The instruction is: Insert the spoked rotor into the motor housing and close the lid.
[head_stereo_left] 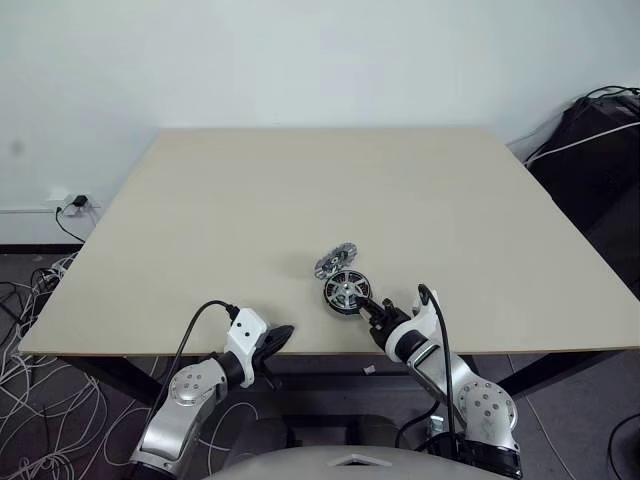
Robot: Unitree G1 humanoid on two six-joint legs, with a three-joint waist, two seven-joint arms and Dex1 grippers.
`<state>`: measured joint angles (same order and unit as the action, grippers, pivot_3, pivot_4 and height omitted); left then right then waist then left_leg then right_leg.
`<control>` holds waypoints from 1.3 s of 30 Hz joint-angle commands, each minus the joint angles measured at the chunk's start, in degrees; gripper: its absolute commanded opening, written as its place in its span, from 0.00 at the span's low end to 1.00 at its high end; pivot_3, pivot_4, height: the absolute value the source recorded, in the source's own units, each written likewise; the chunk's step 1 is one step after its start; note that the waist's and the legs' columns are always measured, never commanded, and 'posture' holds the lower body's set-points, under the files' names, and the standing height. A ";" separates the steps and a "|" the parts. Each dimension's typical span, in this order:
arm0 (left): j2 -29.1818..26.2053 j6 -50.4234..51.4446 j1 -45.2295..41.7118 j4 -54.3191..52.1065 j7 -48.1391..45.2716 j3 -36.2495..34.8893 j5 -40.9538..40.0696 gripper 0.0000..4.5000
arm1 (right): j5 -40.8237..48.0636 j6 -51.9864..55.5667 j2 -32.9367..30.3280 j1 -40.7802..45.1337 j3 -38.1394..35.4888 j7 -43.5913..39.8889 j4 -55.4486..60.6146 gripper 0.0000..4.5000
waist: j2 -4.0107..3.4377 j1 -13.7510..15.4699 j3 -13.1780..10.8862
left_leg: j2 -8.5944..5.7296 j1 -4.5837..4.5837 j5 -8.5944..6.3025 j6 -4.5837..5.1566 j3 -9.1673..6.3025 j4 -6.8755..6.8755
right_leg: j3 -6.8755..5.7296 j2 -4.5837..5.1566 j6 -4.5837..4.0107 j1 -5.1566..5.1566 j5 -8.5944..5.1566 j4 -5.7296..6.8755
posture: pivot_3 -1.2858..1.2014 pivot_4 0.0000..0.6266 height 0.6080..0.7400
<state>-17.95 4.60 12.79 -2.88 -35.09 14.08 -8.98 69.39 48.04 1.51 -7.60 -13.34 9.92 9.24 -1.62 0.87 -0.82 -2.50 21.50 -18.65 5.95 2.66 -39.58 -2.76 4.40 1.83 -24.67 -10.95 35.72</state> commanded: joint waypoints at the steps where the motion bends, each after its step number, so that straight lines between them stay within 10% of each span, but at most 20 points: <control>1: -0.08 -0.67 -0.56 -2.73 -0.26 -0.28 -0.09 0.00 | -0.97 -1.33 0.43 0.88 -1.21 1.02 -0.52 0.10 | 0.03 0.00 0.02 | 0.00 0.00 0.00 0.00 0.00 0.00 | 0.00 0.00 0.00 0.00 0.00 0.00 | 0.52 0.00 1.00; 12: -0.01 -1.06 -0.40 -2.14 -0.30 -0.25 -0.04 0.00 | 0.07 -0.80 0.41 0.77 -1.79 0.39 1.29 0.88 | 0.37 0.00 0.32 | 0.00 -0.19 0.00 -0.01 0.02 0.00 | 0.03 0.01 0.04 0.16 0.01 0.01 | 0.52 0.00 1.00; 33: 0.36 -2.50 -0.81 0.02 -0.72 -0.27 0.04 0.00 | 3.75 -2.54 -2.89 1.59 -1.70 -5.05 9.37 0.88 | 0.16 0.17 0.17 | -0.05 0.07 -0.03 0.05 0.03 0.06 | 0.01 0.05 -0.03 -0.05 -0.02 -0.01 | 0.52 0.00 1.00; 39: 0.29 -2.81 -0.78 0.35 -0.82 -0.41 0.03 0.00 | -13.71 -9.83 -6.43 1.27 2.91 -4.80 11.95 0.88 | 0.16 0.20 0.17 | -0.06 0.07 -0.03 0.06 0.04 0.05 | 0.02 0.05 -0.03 -0.05 -0.02 -0.02 | 0.52 0.00 1.00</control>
<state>-17.82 3.07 12.72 -2.22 -35.60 14.08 -8.98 61.43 41.44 -4.03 -7.08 -11.82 5.46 17.77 -1.46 1.07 -0.64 -2.57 21.57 -18.68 6.01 2.73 -39.53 -2.74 4.45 1.80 -24.73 -10.97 35.70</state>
